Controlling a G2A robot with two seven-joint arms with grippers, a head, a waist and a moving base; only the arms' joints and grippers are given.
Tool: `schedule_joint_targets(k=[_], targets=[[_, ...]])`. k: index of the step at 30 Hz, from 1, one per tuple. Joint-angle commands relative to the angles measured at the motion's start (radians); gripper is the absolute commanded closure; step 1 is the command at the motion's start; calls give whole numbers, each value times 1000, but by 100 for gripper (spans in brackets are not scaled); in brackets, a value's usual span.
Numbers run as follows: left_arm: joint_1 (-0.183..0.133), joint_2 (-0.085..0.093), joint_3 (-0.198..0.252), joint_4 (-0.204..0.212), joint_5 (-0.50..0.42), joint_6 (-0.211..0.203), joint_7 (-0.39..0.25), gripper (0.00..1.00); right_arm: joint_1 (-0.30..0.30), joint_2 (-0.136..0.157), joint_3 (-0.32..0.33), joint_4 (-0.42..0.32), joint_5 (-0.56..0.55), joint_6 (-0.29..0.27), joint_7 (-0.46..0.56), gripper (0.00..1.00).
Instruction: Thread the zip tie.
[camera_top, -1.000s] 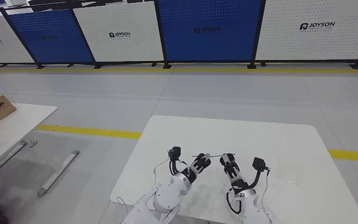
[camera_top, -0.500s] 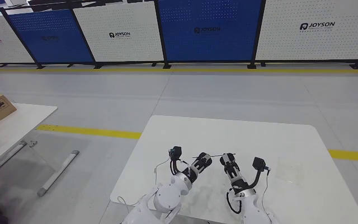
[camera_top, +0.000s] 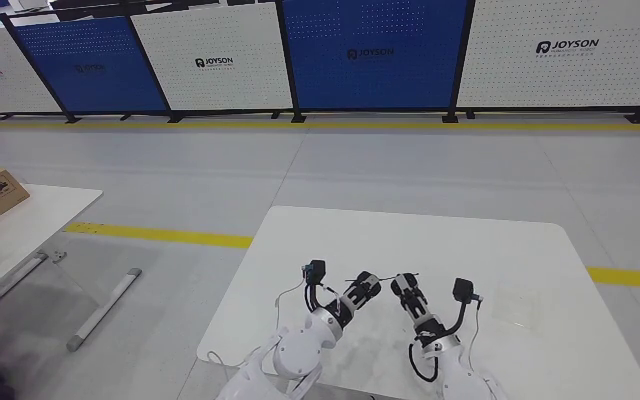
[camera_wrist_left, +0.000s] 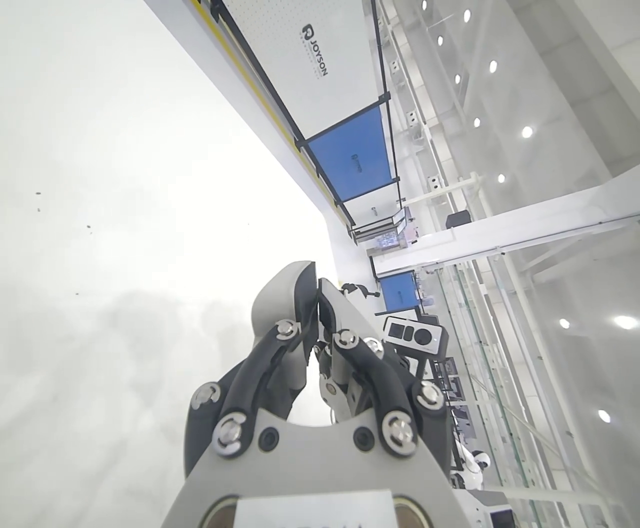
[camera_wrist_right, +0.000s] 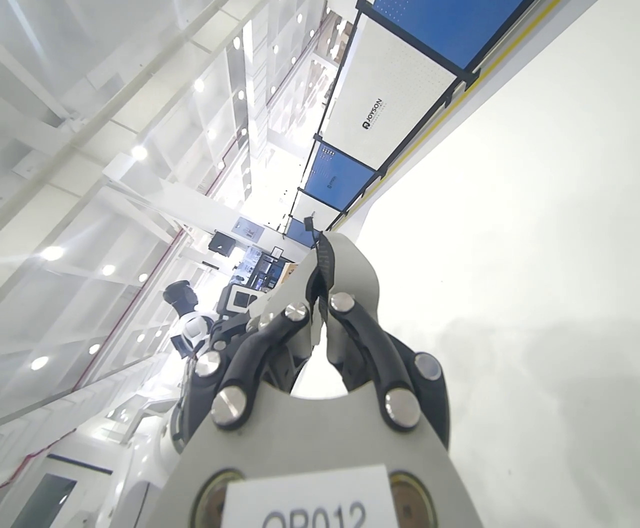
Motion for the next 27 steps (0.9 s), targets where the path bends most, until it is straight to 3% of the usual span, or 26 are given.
schedule_joint_targets(k=[1,16,27], targets=[[3,1,-3,-2,-1,-3,-3,100,-1,2,8,0,15,-7,18,100],[11,9,-5,-10,34,-15,-36,100,15,11,16,12,26,-17,121,100],[14,16,-12,-32,80,3,-52,100,18,19,22,16,22,-43,159,100]])
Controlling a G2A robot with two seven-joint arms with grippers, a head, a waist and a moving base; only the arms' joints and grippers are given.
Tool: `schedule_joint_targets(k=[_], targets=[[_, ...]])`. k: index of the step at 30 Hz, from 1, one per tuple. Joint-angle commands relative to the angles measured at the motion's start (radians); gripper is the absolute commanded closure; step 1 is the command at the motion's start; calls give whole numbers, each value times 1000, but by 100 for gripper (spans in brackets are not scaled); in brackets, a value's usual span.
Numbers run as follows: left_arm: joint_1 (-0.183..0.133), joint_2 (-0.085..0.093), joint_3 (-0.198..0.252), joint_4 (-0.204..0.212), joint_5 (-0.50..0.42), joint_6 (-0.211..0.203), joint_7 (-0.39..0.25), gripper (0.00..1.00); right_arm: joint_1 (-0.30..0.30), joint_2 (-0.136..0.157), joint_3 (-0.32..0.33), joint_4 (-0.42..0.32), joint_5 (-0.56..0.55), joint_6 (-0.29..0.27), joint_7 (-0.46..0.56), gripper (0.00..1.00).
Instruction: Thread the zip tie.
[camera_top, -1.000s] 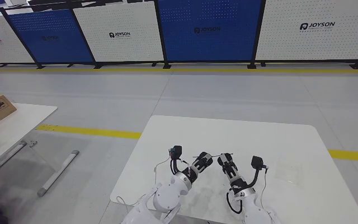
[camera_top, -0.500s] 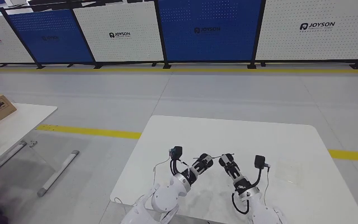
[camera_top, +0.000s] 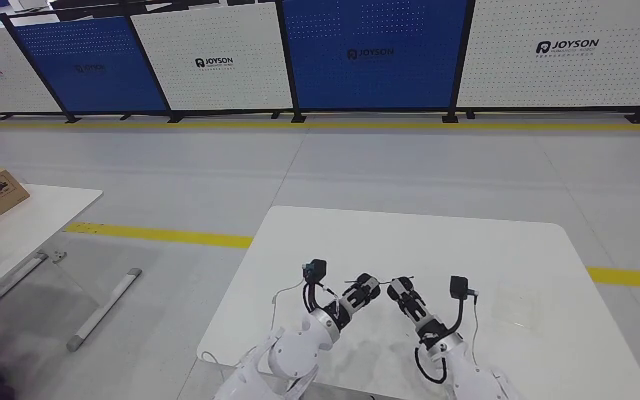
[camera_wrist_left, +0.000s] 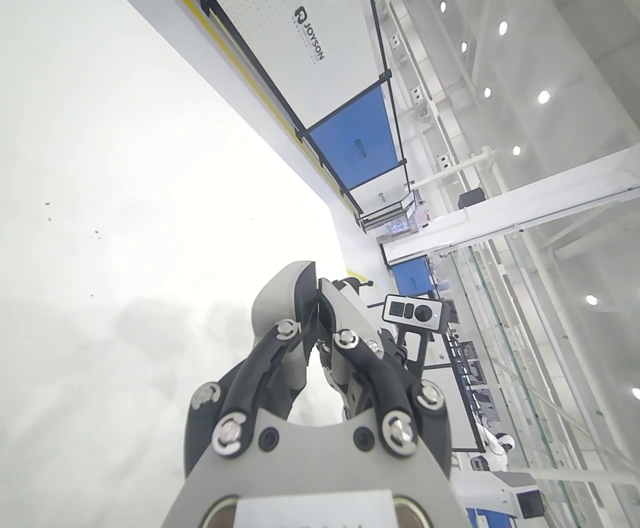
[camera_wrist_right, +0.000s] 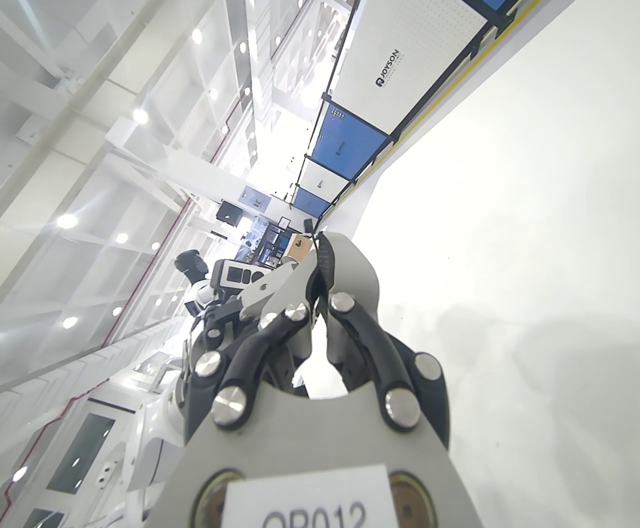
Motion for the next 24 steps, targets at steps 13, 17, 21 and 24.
schedule_joint_targets(k=[13,17,21,24], targets=[[-2,-1,23,3,121,33,106,67,-12,2,-4,-11,-16,10,-52,100],[4,-1,39,4,178,28,140,78,-11,0,-5,-14,10,23,-62,100],[22,0,50,-10,220,13,164,80,-8,-1,-4,-15,25,37,-76,100],[29,1,50,-16,234,11,167,85,-4,-2,-9,-13,27,44,-82,100]])
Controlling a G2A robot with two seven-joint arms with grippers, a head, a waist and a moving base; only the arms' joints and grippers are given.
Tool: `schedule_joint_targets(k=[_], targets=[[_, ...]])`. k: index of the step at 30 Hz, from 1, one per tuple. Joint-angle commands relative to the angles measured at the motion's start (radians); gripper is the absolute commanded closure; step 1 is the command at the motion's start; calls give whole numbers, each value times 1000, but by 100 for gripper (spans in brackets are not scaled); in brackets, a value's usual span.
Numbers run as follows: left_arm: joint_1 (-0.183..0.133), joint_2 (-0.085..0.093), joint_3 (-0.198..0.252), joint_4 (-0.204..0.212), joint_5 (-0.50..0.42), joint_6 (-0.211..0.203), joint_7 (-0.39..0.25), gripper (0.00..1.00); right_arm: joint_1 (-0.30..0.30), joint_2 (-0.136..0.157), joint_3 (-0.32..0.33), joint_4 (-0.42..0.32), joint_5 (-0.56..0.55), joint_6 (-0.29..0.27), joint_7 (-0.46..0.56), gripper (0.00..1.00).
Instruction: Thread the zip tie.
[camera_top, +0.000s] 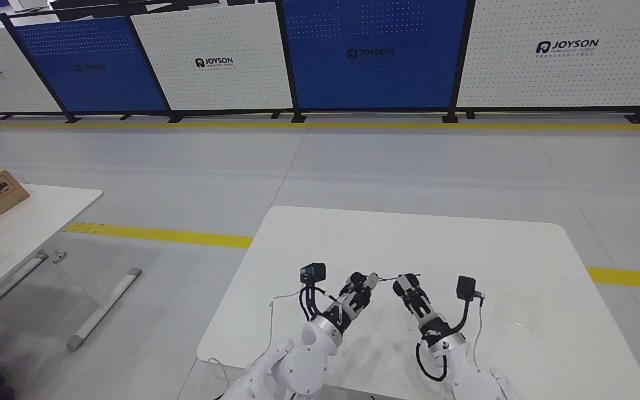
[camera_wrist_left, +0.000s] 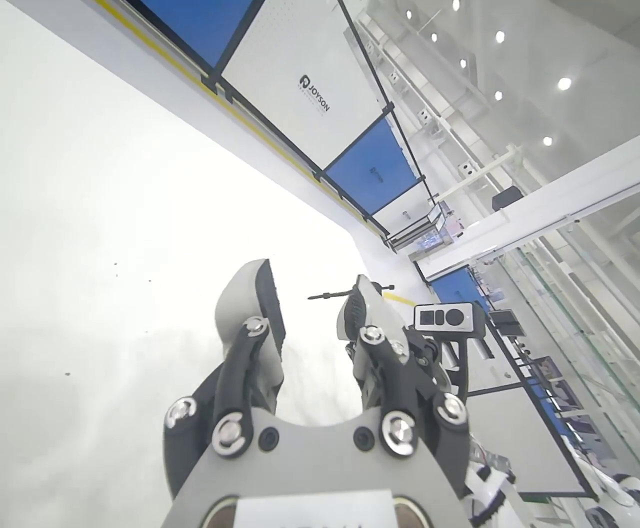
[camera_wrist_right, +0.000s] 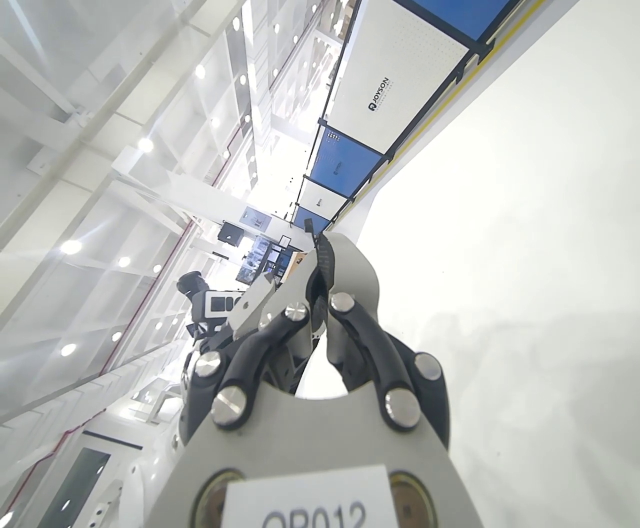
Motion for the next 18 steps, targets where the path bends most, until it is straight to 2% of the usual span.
schedule_joint_targets(k=[1,9,13,18], targets=[[2,0,-1,-2,3,0,-1,87,2,-1,-4,2,-1,2,-3,100],[-3,-2,-5,0,-31,-14,-11,91,0,0,-13,-3,-22,2,-9,100],[-4,-2,-6,0,-32,-17,-13,100,-2,1,-13,-7,-27,1,-11,100],[-4,-3,-9,1,-37,-20,-11,100,-2,1,-14,-6,-27,3,-9,100]])
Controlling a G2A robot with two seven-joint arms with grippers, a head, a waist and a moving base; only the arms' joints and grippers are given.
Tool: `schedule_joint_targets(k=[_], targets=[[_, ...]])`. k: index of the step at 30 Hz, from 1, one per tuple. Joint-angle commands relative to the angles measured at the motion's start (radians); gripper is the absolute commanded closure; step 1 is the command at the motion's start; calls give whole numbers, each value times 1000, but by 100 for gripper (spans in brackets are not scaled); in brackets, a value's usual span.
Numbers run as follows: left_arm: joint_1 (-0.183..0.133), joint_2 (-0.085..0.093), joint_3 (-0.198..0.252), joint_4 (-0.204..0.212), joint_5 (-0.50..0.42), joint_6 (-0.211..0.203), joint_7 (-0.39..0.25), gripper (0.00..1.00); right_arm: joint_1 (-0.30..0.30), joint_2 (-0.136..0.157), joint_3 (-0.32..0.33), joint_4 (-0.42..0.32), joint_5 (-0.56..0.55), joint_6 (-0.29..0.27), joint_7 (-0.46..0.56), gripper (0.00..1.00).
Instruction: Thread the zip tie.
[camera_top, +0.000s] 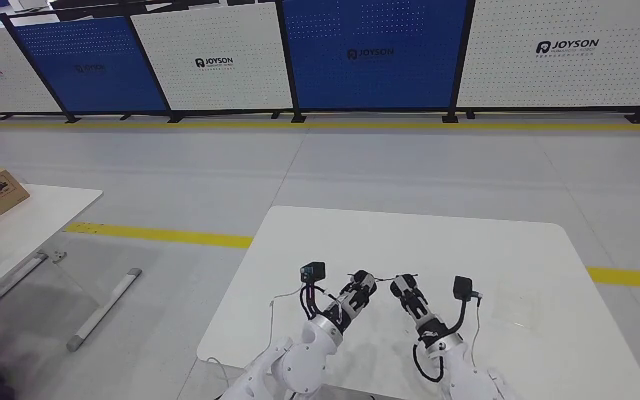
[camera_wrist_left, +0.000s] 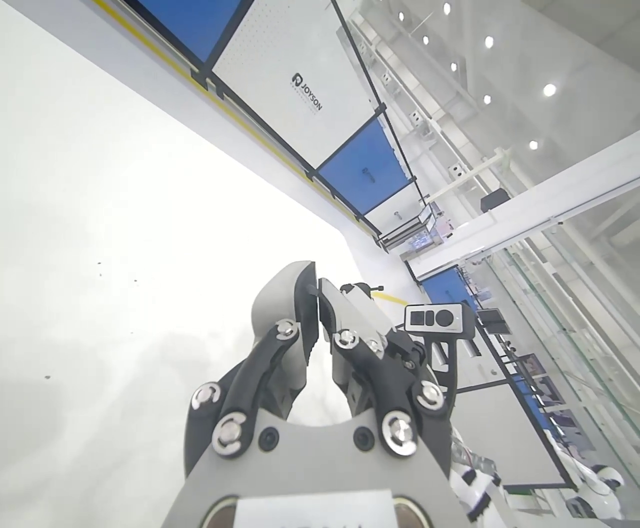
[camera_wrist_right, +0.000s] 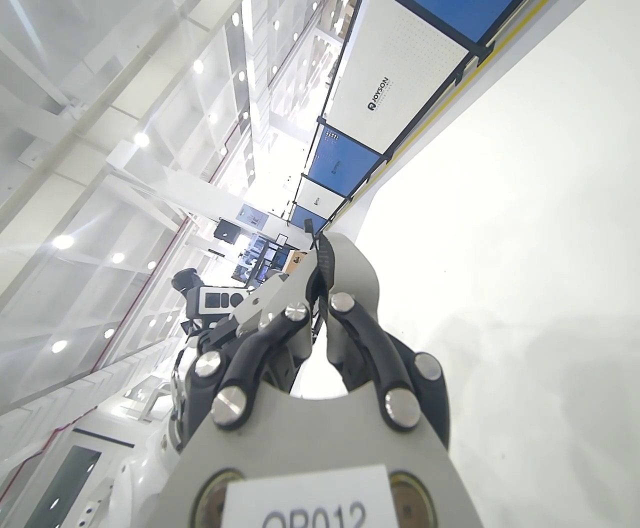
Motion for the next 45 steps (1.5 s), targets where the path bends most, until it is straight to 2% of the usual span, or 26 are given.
schedule_joint_targets(k=[1,5,13,14,15,16,17,18,24,30,41,43,45], targets=[[0,0,0,0,1,-2,-3,100,1,0,0,1,0,0,2,100],[1,1,0,-5,-8,-13,-29,100,3,2,-1,3,-5,1,12,100],[-1,2,1,-8,7,-13,-34,100,4,3,-2,1,-16,16,17,100],[-1,2,0,-8,8,-12,-33,100,4,3,-2,0,-16,17,17,93],[-1,2,-1,-9,9,-11,-33,100,4,3,-2,0,-16,18,18,67],[-1,2,-2,-10,9,-10,-33,100,5,4,-2,0,-16,18,20,54],[0,2,-3,-11,10,-10,-33,100,5,4,-2,0,-16,18,21,36],[0,2,-4,-12,10,-9,-33,100,6,4,-2,0,-14,18,22,0],[-5,-2,-14,-15,-24,26,-12,100,9,3,-6,1,-18,19,5,0],[-11,-8,-23,-28,-76,63,21,100,-18,8,9,-22,-17,-5,-6,0],[-10,-10,-25,-35,-93,74,16,100,-28,9,16,-30,-19,-6,-17,0],[-10,-11,-28,-37,-114,69,17,100,-22,13,19,-32,-93,2,-30,0],[-7,-12,-45,-49,-175,68,-1,100,-15,18,16,-30,-181,-17,-23,0]])
